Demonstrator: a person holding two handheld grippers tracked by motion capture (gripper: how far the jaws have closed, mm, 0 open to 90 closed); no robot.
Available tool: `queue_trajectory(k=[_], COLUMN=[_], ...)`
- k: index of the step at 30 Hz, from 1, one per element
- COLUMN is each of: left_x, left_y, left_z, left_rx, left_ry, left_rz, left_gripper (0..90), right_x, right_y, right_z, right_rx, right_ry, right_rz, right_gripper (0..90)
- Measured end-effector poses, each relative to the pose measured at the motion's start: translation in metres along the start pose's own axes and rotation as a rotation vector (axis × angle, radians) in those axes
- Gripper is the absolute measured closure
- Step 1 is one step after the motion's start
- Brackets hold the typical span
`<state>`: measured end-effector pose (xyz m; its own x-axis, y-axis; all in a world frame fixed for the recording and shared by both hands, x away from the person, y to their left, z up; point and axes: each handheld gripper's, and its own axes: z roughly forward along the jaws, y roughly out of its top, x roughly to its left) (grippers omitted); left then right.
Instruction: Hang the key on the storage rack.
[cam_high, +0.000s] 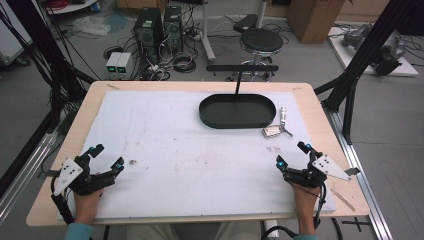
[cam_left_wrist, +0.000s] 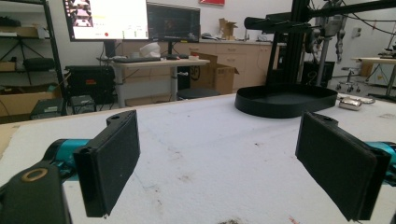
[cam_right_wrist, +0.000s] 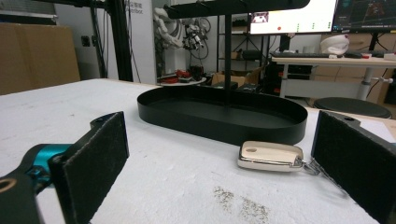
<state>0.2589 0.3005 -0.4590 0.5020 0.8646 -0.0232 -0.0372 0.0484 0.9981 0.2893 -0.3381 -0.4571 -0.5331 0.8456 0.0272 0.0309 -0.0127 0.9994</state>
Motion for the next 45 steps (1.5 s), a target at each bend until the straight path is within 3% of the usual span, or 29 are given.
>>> queue_trajectory(k=[20, 31, 37, 45], left_x=[0.000, 0.000, 0.000, 0.000], left_y=[0.000, 0.000, 0.000, 0.000], left_z=[0.000, 0.000, 0.000, 0.000], left_rx=[0.000, 0.000, 0.000, 0.001], left_ry=[0.001, 0.001, 0.001, 0.001], left_rz=[0.008, 0.004, 0.002, 0.002], left_gripper=[14.2, 14.2, 14.2, 14.3], right_x=[0.000, -0.003, -0.008, -0.023], right_y=[0.000, 0.002, 0.017, 0.048], right_z=[-0.001, 0.001, 0.004, 0.016], right_rx=[-0.018, -0.004, 0.002, 0.075], right_ry=[-0.005, -0.019, -0.029, -0.047], right_rz=[-0.010, 0.021, 0.043, 0.013], right_gripper=[3.3, 3.3, 3.3, 3.3])
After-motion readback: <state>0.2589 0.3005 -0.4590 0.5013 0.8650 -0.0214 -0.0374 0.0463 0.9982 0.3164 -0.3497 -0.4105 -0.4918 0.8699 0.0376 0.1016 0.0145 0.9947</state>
